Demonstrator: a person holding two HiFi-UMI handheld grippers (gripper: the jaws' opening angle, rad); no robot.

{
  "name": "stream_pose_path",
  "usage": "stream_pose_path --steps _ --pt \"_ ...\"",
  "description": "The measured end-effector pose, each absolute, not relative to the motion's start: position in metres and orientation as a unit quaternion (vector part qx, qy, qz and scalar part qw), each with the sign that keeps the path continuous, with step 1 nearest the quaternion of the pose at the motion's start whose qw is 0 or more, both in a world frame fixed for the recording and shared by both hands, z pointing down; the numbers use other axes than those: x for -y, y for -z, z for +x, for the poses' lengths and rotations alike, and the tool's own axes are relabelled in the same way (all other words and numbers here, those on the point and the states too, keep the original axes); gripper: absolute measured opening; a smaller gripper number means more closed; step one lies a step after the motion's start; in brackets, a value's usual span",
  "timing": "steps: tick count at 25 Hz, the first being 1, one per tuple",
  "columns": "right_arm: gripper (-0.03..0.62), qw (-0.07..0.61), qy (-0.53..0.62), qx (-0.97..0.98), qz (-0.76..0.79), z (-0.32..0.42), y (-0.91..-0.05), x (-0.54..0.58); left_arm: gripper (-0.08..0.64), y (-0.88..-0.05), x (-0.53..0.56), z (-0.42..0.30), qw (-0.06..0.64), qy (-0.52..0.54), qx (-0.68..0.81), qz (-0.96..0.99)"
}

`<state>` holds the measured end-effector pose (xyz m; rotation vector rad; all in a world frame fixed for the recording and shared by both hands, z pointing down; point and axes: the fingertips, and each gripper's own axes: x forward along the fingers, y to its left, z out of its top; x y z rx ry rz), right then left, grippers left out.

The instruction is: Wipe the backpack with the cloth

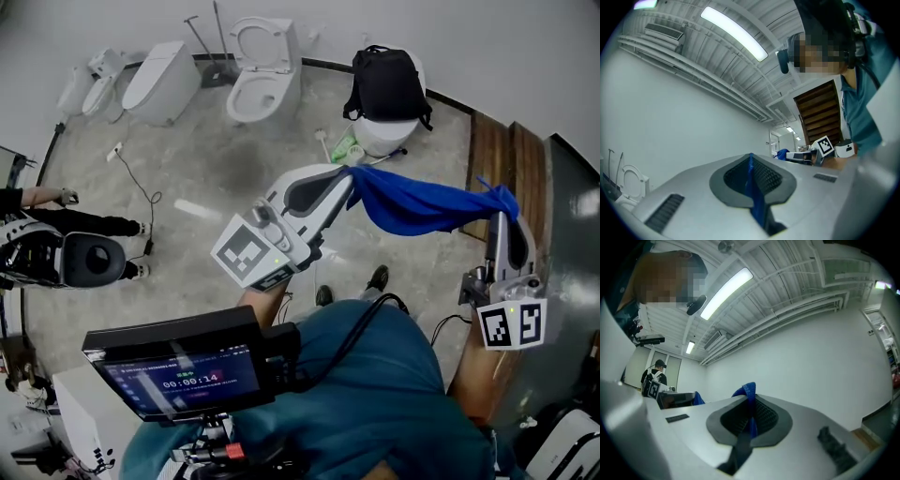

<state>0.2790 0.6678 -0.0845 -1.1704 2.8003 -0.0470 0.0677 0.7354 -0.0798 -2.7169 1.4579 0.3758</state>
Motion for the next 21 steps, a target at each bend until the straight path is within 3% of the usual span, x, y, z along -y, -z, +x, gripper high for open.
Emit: stream_pose_path --steps 21 --pt "0.005 0.053 0.001 -0.923 -0.382 0.295 0.125 -0.735 0.015 0.112 -0.794 0.090 0.030 -0.140 -0.465 -0.874"
